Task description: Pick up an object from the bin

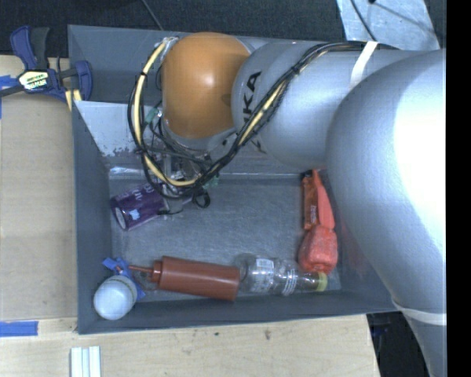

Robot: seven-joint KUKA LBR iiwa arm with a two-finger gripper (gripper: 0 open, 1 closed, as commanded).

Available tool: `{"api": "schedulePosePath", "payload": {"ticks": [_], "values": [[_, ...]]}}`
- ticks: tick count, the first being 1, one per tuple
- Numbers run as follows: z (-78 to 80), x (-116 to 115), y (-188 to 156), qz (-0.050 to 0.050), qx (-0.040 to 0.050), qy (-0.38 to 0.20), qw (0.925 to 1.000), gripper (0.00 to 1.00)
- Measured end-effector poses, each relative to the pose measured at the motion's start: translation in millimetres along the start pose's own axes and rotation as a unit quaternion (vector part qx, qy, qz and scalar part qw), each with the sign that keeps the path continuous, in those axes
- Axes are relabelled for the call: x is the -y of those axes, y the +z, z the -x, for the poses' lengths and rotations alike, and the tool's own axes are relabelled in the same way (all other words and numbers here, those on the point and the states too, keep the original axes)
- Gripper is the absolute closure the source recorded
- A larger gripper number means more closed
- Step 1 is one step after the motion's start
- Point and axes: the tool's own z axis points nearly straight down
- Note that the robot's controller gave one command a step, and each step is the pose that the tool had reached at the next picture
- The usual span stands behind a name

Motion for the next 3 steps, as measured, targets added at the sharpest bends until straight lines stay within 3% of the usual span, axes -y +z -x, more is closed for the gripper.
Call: {"api": "schedulePosePath", "payload": {"ticks": [1,2,3], "values": [[6.7,-13,42,0.000,0.0000,-0.164,0.9865,0.00],[-5.9,2,57,0.000,0.0000,-0.097,0.9952,1.00],[-5.9,2,57,0.000,0.0000,-0.097,0.9953,1.00]]}}
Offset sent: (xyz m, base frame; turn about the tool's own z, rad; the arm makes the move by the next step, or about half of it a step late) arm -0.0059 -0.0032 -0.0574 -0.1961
